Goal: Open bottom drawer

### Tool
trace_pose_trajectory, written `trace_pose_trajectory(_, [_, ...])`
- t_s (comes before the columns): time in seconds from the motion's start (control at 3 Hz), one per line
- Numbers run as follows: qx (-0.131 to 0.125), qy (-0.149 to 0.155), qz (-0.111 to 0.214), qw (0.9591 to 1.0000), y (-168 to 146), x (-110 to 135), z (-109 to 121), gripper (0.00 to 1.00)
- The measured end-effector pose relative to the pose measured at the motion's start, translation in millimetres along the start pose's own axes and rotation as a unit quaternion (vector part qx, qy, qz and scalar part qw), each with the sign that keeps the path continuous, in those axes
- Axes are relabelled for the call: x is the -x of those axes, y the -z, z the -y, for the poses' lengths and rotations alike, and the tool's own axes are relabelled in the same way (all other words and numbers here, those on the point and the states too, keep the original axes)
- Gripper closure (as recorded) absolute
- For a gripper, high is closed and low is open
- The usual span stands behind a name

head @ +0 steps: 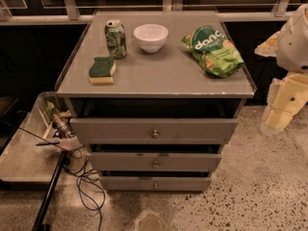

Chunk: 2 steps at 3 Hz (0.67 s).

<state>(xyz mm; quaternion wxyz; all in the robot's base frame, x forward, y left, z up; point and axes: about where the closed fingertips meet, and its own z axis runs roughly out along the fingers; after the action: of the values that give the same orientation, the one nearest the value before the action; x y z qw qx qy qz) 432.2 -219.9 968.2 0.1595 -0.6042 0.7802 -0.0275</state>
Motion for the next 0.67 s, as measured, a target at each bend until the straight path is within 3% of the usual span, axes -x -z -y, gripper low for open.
trace_pose_trajectory(0.33, [0.006, -0.001, 0.030, 0.9995, -19.8, -12.7, -18.2, 0.00])
trace_pose_trajectory(0.67, [0.014, -0.010, 0.098, 0.9950, -66.0, -32.2, -38.5, 0.00])
